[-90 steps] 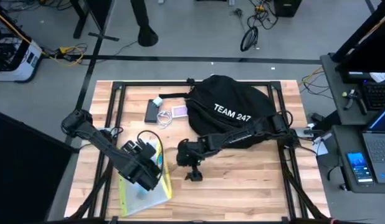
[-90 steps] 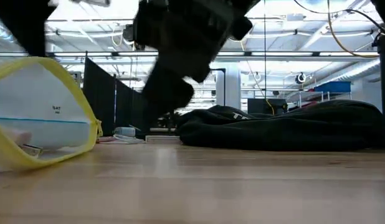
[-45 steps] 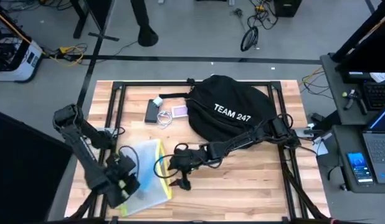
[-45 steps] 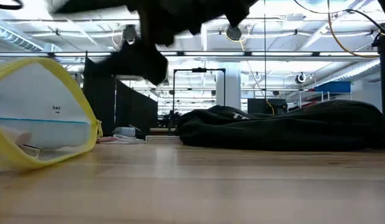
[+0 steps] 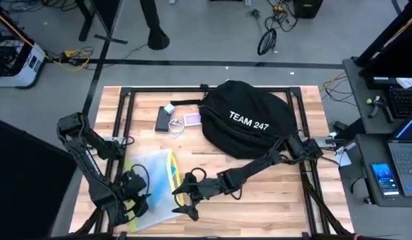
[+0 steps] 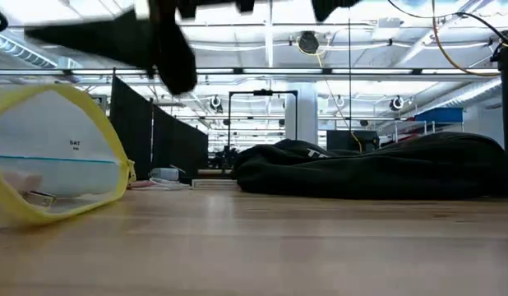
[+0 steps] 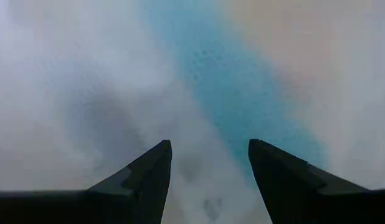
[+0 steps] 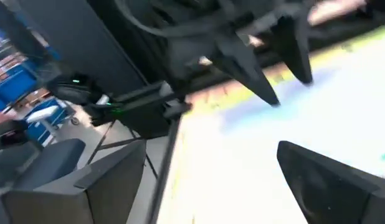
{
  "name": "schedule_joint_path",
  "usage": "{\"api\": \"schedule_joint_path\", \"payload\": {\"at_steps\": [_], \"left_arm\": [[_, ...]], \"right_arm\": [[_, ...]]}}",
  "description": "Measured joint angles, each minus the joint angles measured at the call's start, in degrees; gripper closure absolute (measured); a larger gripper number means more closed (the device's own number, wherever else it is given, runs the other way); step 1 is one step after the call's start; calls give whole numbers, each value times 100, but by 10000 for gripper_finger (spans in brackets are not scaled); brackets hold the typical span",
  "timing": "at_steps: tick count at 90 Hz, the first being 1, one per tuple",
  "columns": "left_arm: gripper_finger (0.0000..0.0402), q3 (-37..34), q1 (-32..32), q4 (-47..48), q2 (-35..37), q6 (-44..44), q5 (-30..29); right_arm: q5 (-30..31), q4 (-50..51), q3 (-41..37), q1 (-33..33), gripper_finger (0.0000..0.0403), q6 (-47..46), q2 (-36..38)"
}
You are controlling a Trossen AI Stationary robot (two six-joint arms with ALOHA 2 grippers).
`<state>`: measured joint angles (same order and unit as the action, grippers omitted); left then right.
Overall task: Unpack backpack
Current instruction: Put the game card into the green zip bag
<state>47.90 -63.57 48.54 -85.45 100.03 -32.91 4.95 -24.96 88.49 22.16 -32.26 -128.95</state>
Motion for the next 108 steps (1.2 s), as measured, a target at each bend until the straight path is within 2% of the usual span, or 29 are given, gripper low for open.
{"api": "schedule_joint_path", "payload": {"at_steps": [14, 25, 36, 44, 50, 63, 73, 79, 89, 99, 108], "left_arm": [[201, 4, 282, -686, -22, -446, -375], [201, 4, 435, -1116, -33, -1180, -317], [201, 6, 477, -1110, -35, -1345, -208], [201, 6, 477, -1024, -35, -1346, -189], [201, 6, 504, -988, -35, -1346, -184], [201, 6, 714, -984, -35, -1366, -186], [201, 8, 949, -905, -35, -1392, -185], [201, 8, 1112, -904, -35, -1381, -164], [201, 8, 1381, -914, -35, -1211, -144], [201, 8, 1623, -902, -35, -1043, -25], [201, 8, 1798, -905, -35, -802, 106]], "right_arm": [[0, 212, 0, 8, 55, -404, -306], [-12, 289, 0, 10, 55, -430, -306], [-11, 545, 0, -28, 55, -153, -48], [-31, 1223, 9, -186, 55, 135, 353], [97, 2191, 11, -427, 55, 232, 682], [154, 4184, 7, -1138, 55, 935, 1373], [72, 5090, 7, -1870, 55, 1904, 1854], [4, 5304, 7, -2398, 55, 2423, 2084], [-483, 5284, 7, -3357, 55, 3220, 2288], [-1392, 5338, 9, -4200, 47, 3667, 2205], [-2084, 5341, 4, -4678, 36, 4063, 1971]]}}
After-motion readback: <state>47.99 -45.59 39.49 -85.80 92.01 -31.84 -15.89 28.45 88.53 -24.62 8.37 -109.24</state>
